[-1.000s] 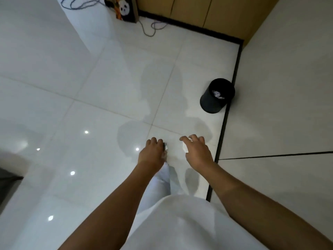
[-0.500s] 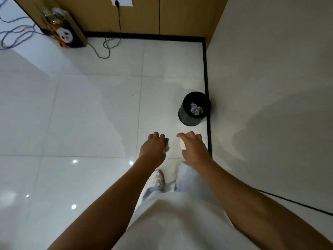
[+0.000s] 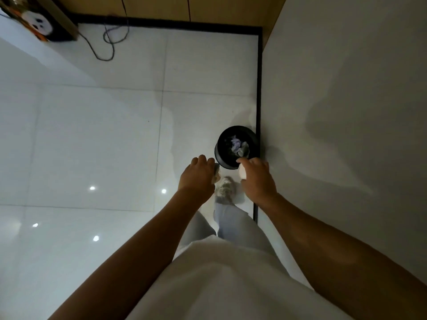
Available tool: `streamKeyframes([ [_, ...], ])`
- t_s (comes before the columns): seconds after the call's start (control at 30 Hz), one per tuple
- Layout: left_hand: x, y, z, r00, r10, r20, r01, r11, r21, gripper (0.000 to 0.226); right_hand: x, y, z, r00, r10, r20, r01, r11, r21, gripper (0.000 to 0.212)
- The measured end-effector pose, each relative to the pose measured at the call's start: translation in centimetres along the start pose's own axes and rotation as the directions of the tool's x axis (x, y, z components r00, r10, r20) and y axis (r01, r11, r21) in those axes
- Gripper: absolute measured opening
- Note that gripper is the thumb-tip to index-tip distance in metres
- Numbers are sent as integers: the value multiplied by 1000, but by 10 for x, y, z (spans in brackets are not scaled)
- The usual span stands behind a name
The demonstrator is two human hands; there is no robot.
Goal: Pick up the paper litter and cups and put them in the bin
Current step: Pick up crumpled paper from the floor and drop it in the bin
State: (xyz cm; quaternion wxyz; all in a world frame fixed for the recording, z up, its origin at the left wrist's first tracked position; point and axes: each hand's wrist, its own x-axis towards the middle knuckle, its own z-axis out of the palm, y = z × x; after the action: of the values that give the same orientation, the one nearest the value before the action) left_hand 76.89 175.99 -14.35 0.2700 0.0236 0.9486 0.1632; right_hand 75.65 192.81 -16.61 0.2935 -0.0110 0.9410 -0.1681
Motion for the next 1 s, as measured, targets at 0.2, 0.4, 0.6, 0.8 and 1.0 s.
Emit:
streamKeyframes([
  [0.2,72,8,13,999,-12,40,13,999,-35,42,74,33,6,1000,16,-26,-13,994,107,61],
  [0.4,134,-7,51,995,-56,76,61,996,-59,45,155,58,44,997,61,-46,-57,995,87,63],
  [0.6,177,-21,75,990,-28,137,29,1000,-6,55,209,73,77,992,124,13,-125,989,81,70],
  [0.8,211,-6,85,986,1,168,-4,1000,16,57,205,83,69,985,171,14,-171,965,200,65],
  [1.0,263,28,98,973,72,219,-98,989,111,73,194,99,55,966,257,-16,-245,937,249,65],
])
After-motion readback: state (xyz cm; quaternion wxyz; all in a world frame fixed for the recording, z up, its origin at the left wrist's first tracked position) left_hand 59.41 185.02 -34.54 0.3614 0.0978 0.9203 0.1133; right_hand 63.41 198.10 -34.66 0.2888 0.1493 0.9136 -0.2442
